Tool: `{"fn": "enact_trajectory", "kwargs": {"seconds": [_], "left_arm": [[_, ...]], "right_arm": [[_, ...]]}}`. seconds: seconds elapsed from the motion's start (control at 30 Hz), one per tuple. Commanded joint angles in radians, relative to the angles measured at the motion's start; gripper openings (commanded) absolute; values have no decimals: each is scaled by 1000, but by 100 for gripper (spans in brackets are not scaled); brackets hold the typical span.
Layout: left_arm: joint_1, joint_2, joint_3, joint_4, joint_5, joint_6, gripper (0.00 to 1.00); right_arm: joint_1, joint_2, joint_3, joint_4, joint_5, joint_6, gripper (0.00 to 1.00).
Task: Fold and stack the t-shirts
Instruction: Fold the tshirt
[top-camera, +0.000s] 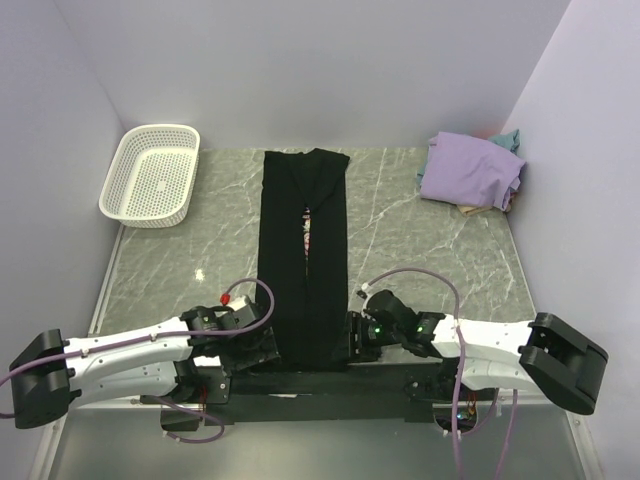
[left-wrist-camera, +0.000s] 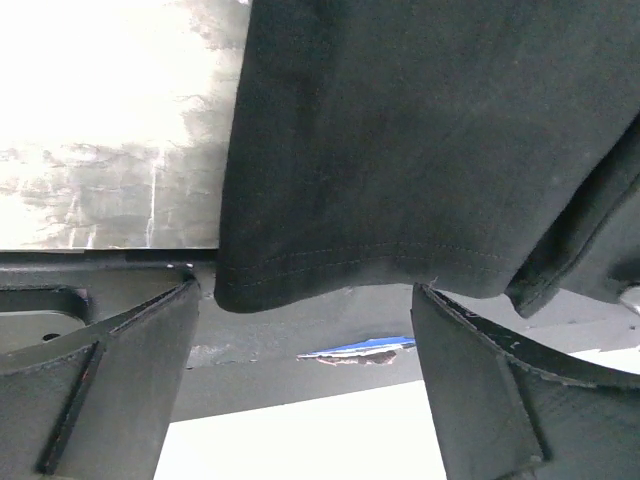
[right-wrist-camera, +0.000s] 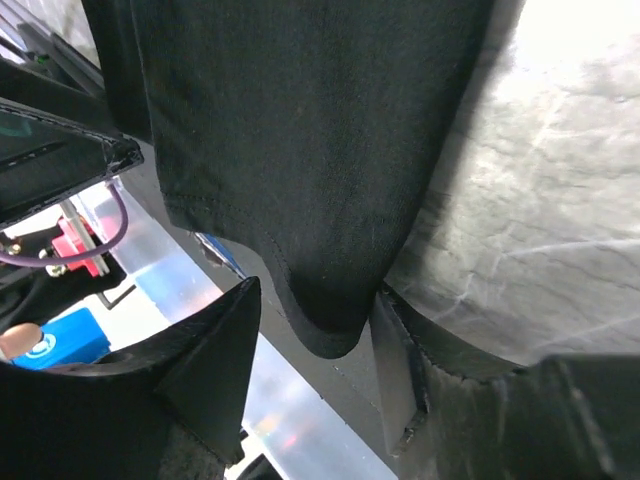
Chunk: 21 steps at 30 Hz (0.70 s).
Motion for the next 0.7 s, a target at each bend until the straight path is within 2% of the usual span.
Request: {"fn": "enact_trajectory", "kwargs": {"seconds": [0.0,0.03,0.23,0.33,0.37,0.47,0.53,0.6,0.63,0.67], "left_arm": [[-11,-2,-58,124,-11,-29,90],[-11,-6,-58,124,-13,-29,82],[-13,1,-61,110,-42,-22,63],[-11,18,-47,87,-60,-12,46],[-13,23,-41,79,-68,-9,45],[-11,43,-30,85,-64,0,37],[-13,53,-23,86,-64,8,23],[-13,58,-12,67,-71,11,24],[-13,57,-6,60,-74,11,43],[-13,55,3,52,-77,12,63]], "right_arm": [[32,39,12,-53,45,5,54],[36,44,15,-55,47,8,54],[45,47,24,-68,57,5,54],[45,42,26,-73,66,5,54],[43,42,26,-73,68,3,54],[45,39,29,-91,73,-3,41],[45,34,32,-96,73,-8,32],[45,30,35,-102,76,-9,28],[43,31,38,-107,77,-14,30],[45,30,40,-110,77,-15,38]]}}
